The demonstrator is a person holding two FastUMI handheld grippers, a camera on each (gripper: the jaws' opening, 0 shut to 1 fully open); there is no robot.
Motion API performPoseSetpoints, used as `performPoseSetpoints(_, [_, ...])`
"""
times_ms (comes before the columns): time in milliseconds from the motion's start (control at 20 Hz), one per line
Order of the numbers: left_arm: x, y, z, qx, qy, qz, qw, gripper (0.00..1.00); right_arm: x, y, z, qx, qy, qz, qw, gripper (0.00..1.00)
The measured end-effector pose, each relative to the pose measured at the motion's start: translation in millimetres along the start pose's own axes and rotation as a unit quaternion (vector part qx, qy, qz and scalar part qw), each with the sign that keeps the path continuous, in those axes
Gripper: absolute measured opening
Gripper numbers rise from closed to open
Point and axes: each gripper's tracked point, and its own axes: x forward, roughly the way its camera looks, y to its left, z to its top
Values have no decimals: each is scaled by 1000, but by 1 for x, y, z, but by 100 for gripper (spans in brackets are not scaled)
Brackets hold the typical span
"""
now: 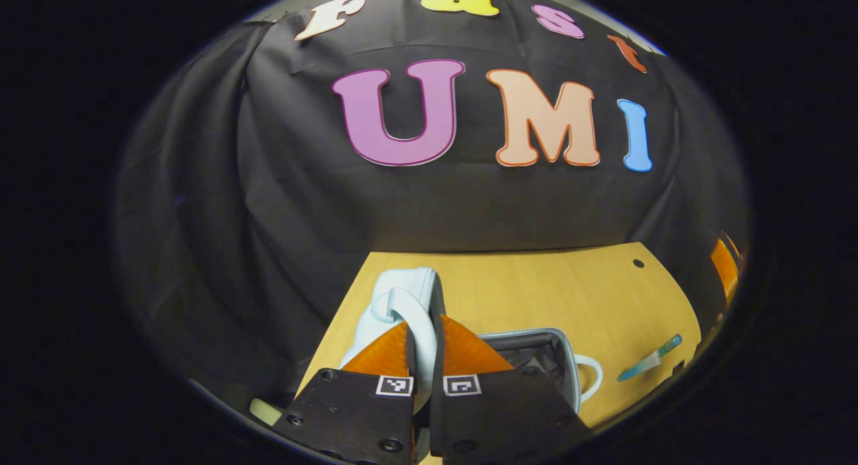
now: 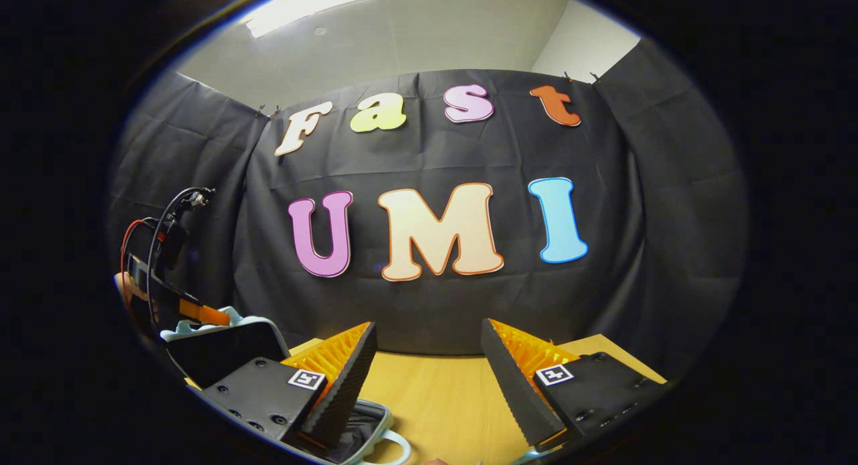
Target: First open the suitcase, pack the skin care products into it, and then close the suitcase.
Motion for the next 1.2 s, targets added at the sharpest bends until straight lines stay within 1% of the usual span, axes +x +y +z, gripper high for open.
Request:
performPoseSetpoints(300, [14,51,-11,-8,7,7,1000,1,12,46,-5,-9,-1,10,1000,98])
performPoseSetpoints(550, [27,89,-24,-23,16,21,999,2,22,67,2,-24,-14,13,1000,98])
performPoseSetpoints(700, [39,114,-41,-34,24,27,999,1,26,76,-6,-23,-5,10,1000,98])
performPoseSetpoints(850, [51,141,-61,-47,40,34,998,2,29,88,-6,-22,-7,15,1000,98])
performPoseSetpoints(900, [53,148,-68,-56,45,36,997,0,30,93,-5,-26,-9,17,999,96])
performPoseSetpoints(1000, [64,159,-82,-76,55,35,995,0,34,99,-5,-38,-12,18,999,98])
performPoseSetpoints(1150, [78,182,-103,-84,70,50,993,0,37,110,-10,-44,-6,24,999,98])
performPoseSetpoints(1200, [79,186,-113,-91,77,47,992,0,38,112,-13,-46,-3,24,999,97])
